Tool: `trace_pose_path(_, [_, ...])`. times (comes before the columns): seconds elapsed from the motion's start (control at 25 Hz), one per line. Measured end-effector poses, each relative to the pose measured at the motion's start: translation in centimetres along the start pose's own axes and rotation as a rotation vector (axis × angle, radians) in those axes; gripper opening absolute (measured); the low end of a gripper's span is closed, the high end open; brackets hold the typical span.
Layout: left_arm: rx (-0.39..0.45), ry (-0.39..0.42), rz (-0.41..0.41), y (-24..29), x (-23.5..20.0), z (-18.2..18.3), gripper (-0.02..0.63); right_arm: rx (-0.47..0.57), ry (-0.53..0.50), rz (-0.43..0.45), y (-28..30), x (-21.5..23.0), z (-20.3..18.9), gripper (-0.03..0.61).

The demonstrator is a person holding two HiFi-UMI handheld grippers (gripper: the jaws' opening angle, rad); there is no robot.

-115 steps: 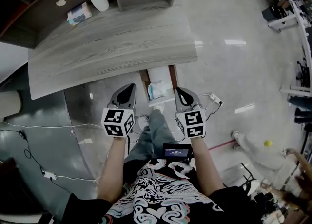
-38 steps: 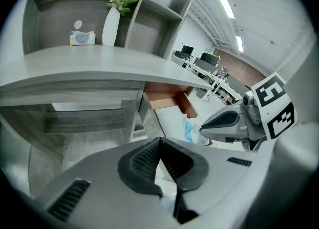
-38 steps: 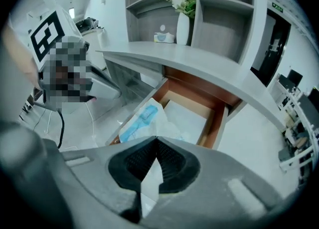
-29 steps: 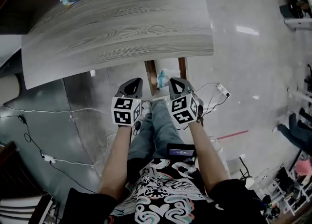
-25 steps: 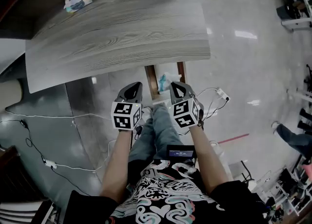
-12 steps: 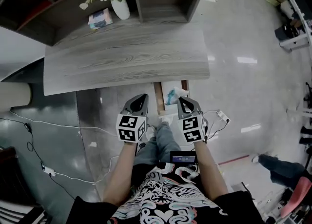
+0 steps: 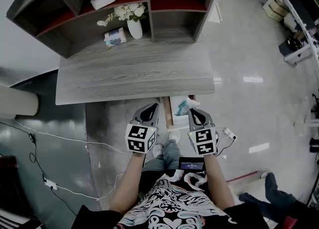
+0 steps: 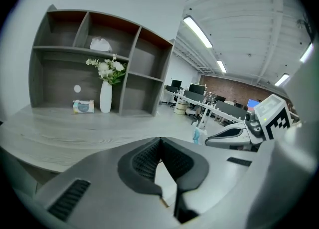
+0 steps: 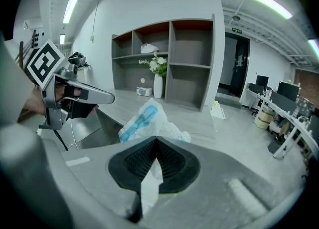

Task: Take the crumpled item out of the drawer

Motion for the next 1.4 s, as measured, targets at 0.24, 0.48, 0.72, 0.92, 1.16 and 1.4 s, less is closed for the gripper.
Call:
trace_pose_path(0.24, [0.042, 0.038, -0.008, -1.5, 0.6, 1.4, -0.002, 0.038, 0.024, -0.019, -1.7, -0.6, 0.8, 0.006])
trace_pose_path(0.48, [0.106, 0.011, -0.013, -3.2, -0.3, 3.5, -0.002, 0.061, -0.032, 0.008, -2.4, -0.8, 2.6, 0.006])
trace_pose_path(0.72, [0.128, 0.034, -0.001, -4.9, -0.2, 3.9, -0.001, 0.094, -0.050, -0.018, -4.0, -1.6, 3.2, 0.006])
trace_pose_path(0.92, [0.166, 0.023, -0.015, -5.9, 0.0, 4.9, -0.002, 0.122, -0.035, -0.029, -4.7, -2.0, 4.0, 0.006])
trace_pose_path(1.16, [0.168, 0.026, -0.023, -6.3, 0.3, 4.8, -0.002, 0.133, -0.028, -0.041, -5.4, -2.4, 4.0, 0.007])
trace_pose_path(1.4, [0.155, 0.043, -0.022, -6.7, 0.9, 4.1, -0.002, 0.139, -0.012, -0.049, -6.1, -2.5, 3.3, 0.006])
Point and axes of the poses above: the fingertips, and each gripper's own axes: y forward along the fingers, x to its right, z out of its top, the point moved 7 cm from there along -y, backward along the fingers, and after that the axes turned 2 degrees about z, right-handed, at the moved point
